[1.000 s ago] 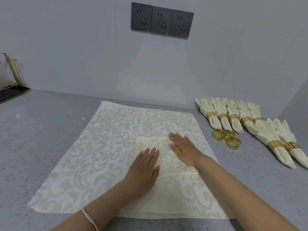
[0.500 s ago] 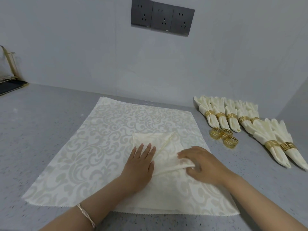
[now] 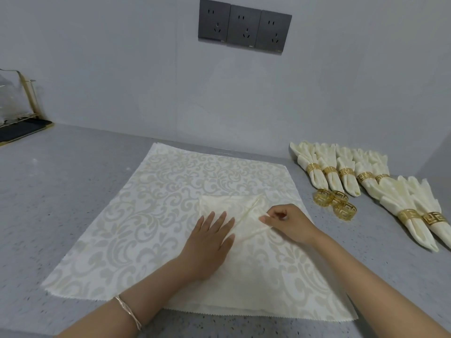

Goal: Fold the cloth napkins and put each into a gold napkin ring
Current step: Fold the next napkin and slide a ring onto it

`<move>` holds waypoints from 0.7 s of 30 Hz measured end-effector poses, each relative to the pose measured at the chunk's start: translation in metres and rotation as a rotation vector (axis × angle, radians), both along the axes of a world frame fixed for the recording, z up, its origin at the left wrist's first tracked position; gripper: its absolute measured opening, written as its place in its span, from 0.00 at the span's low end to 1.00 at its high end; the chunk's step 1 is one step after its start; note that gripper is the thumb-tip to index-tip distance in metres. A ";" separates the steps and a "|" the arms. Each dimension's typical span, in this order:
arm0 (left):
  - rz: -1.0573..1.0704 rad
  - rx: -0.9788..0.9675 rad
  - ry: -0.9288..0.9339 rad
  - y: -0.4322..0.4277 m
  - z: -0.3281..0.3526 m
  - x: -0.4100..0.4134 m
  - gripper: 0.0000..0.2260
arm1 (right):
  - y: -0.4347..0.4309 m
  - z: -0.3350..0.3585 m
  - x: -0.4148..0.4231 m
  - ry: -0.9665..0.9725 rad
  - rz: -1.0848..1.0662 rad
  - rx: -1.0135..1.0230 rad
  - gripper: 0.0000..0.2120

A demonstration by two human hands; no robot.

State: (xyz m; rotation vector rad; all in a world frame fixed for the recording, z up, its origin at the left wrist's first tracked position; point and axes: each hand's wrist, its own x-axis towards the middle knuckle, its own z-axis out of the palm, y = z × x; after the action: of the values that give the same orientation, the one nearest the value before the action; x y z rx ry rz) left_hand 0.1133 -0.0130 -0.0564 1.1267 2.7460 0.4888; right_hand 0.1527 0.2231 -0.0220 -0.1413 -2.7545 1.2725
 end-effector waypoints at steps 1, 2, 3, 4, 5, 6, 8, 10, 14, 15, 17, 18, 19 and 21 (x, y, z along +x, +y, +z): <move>-0.002 0.001 -0.003 0.000 0.000 0.000 0.22 | -0.001 -0.001 -0.001 0.002 -0.012 0.007 0.17; -0.002 0.000 -0.009 0.000 0.000 -0.001 0.22 | -0.001 -0.003 -0.002 0.001 -0.023 0.018 0.17; 0.000 -0.003 -0.013 0.001 0.001 -0.002 0.22 | -0.001 -0.004 -0.003 -0.001 -0.029 0.037 0.17; 0.003 -0.006 -0.008 0.001 0.003 -0.003 0.22 | -0.002 -0.005 -0.005 0.002 -0.033 0.069 0.18; 0.008 -0.010 0.000 0.001 0.006 -0.005 0.22 | -0.003 -0.005 -0.006 0.004 -0.034 0.107 0.18; 0.011 -0.007 0.007 0.002 0.010 -0.008 0.23 | -0.003 -0.005 -0.008 0.006 -0.033 0.143 0.19; 0.034 0.023 0.006 0.006 0.018 -0.022 0.26 | -0.004 -0.004 -0.010 -0.006 -0.029 0.188 0.18; 0.088 0.072 0.024 0.012 0.023 -0.039 0.27 | -0.005 -0.003 -0.011 -0.031 -0.038 0.215 0.17; 0.178 0.104 0.050 0.020 0.023 -0.068 0.21 | -0.006 -0.002 -0.011 -0.063 -0.069 0.238 0.17; 0.199 0.111 0.040 0.021 0.025 -0.071 0.19 | -0.006 -0.002 -0.011 -0.068 -0.083 0.248 0.16; 0.249 0.129 0.075 0.021 0.031 -0.073 0.15 | -0.007 -0.003 -0.011 -0.071 -0.125 0.271 0.13; 0.273 0.119 0.110 0.021 0.034 -0.072 0.15 | -0.008 -0.002 -0.011 -0.066 -0.147 0.292 0.12; 0.293 0.094 0.127 0.020 0.038 -0.070 0.14 | -0.008 -0.001 -0.011 -0.058 -0.170 0.326 0.11; 0.308 0.034 0.105 0.017 0.047 -0.063 0.13 | -0.010 0.002 -0.010 -0.042 -0.213 0.403 0.10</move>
State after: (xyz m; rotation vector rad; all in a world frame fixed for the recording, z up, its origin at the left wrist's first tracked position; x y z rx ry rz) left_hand 0.0506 0.0043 -0.0096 0.7556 3.0311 0.5266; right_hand 0.1427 0.2136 -0.0196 -0.4155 -2.8679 0.6563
